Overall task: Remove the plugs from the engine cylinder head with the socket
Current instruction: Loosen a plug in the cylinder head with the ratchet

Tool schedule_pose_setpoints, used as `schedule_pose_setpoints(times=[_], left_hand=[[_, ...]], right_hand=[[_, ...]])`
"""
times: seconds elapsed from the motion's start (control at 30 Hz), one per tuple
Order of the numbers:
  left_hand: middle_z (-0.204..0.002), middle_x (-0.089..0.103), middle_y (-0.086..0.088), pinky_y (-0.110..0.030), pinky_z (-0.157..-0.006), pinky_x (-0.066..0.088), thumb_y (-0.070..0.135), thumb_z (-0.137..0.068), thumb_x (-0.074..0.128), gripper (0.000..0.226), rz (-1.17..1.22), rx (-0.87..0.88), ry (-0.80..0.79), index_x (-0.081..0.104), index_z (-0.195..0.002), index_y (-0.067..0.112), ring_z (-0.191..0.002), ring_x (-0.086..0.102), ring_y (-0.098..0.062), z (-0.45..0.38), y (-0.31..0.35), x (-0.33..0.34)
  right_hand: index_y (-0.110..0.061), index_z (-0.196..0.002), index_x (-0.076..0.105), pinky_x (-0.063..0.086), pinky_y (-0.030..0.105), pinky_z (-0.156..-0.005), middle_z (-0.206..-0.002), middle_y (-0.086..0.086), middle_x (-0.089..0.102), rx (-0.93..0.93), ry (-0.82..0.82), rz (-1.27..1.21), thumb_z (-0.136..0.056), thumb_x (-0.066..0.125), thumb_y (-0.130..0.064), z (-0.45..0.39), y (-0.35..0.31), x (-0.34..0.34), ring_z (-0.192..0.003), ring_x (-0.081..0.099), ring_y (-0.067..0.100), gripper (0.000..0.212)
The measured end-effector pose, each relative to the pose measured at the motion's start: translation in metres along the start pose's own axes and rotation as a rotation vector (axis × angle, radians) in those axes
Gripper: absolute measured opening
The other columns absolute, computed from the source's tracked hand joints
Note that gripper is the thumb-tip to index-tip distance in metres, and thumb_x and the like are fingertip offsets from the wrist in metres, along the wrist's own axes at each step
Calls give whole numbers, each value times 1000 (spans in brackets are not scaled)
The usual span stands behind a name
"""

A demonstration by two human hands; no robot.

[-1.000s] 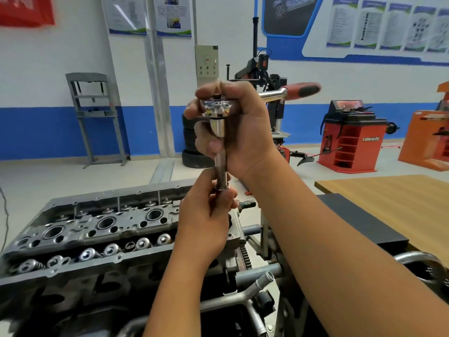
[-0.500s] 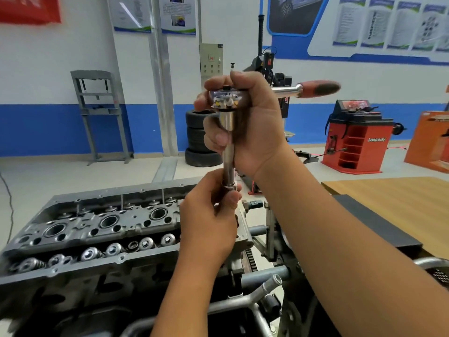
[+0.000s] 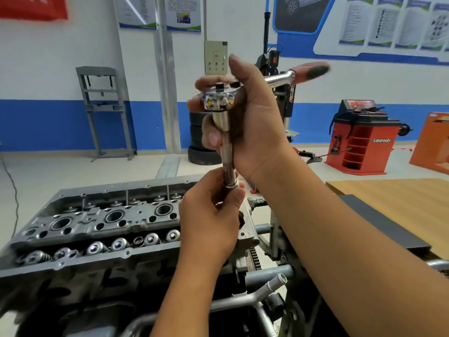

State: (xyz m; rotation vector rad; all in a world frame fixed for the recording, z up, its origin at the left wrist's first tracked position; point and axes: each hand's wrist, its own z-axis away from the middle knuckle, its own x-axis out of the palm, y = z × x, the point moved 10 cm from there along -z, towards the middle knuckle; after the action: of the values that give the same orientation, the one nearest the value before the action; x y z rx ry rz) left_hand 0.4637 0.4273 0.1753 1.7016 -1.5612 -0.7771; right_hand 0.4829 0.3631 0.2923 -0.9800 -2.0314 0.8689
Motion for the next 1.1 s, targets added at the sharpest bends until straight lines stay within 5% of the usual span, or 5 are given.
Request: schedule_pose_setpoints(times=[0.17, 0.4, 0.6, 0.83, 1.1], left_hand=[[-83, 75, 18, -25, -77, 57, 16, -93, 79, 33, -70, 79, 22, 72, -98, 49, -79, 72, -6, -1, 5, 3], [-96, 78, 9, -44, -94, 59, 17, -104, 59, 21, 19, 1, -125, 65, -105, 37, -95, 75, -14, -5, 0, 12], [-86, 78, 11, -27, -75, 62, 10, -95, 74, 28, -35, -3, 7, 66, -100, 36, -82, 75, -9, -4, -3, 3], [-94, 77, -1, -44, -95, 59, 5, -104, 59, 15, 22, -11, -190, 65, -107, 18, -92, 75, -17, -5, 1, 13], [-88, 74, 7, -29, -78, 57, 22, -102, 64, 12, -79, 17, -85, 66, -105, 33, -84, 71, -12, -4, 1, 13]], right_hand=[[-6, -93, 66, 43, 30, -49, -89, 20, 67, -294, 215, 157, -99, 61, -30, 12, -23, -26, -45, 57, 25, 24], [-11, -90, 69, 35, 22, -50, -85, 6, 73, 47, 26, -73, -101, 46, -37, -5, -4, -15, -43, 51, 17, 36], [-5, -90, 68, 38, 30, -49, -97, 15, 70, -406, 79, 177, -98, 57, -21, 7, -31, -11, -48, 57, 23, 21], [-10, -80, 58, 22, 22, -44, -80, 9, 68, -70, -126, -100, -88, 51, -29, -8, -8, 8, -34, 40, 15, 22], [-3, -84, 58, 32, 26, -43, -83, 16, 64, -357, -12, 143, -91, 52, -19, -1, -32, -6, -38, 46, 21, 18]])
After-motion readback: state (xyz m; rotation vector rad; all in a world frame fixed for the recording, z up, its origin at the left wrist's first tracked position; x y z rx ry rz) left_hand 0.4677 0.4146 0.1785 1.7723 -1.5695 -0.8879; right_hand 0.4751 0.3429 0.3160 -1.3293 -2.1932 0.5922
